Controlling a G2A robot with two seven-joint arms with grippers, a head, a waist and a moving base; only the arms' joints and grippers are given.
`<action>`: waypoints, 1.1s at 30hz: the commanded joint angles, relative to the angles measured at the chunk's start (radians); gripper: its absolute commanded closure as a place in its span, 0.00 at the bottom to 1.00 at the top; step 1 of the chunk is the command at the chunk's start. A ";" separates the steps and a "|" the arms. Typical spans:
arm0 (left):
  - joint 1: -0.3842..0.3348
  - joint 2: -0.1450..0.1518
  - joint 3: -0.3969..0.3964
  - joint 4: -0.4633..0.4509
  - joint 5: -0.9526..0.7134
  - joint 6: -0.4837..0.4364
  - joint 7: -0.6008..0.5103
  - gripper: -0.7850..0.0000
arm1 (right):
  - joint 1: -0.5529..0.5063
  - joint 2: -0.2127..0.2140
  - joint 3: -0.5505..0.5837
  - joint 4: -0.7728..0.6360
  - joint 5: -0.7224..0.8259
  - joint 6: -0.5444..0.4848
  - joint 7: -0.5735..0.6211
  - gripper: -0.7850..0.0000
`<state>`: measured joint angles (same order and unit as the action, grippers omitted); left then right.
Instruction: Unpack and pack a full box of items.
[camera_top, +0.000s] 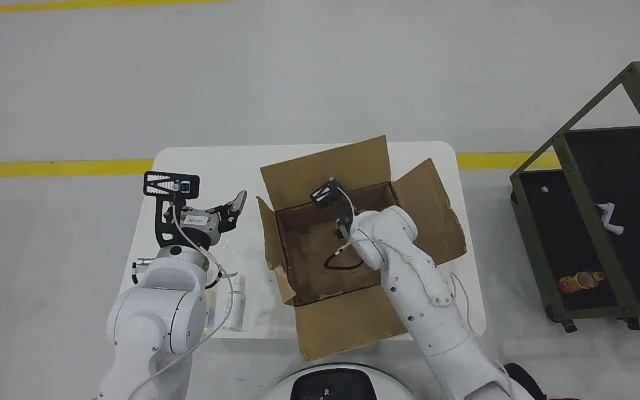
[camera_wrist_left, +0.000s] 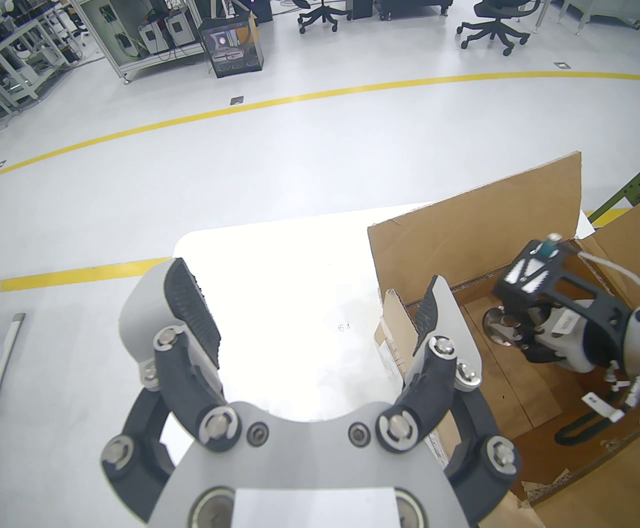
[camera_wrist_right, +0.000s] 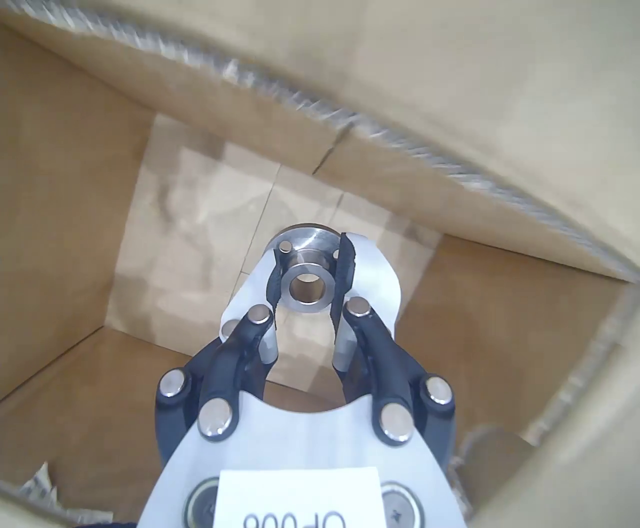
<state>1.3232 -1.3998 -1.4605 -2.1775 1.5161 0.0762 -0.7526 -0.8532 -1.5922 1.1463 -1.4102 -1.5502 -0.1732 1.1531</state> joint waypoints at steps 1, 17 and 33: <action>0.000 0.000 0.000 0.000 0.000 0.000 0.000 0.00 | -0.035 0.008 0.030 -0.102 0.001 -0.010 0.010 1.00; 0.000 0.000 0.000 0.000 0.000 0.000 0.000 0.00 | -0.104 0.021 0.069 -0.213 -0.009 -0.024 0.027 1.00; 0.000 0.000 0.000 0.000 0.000 0.000 0.000 0.00 | -0.085 0.049 0.260 -0.529 0.051 -0.002 0.044 1.00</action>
<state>1.3232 -1.3998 -1.4605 -2.1775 1.5161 0.0762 -0.7526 -0.9366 -1.5461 1.3880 -1.9114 -1.4978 -0.1774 1.1873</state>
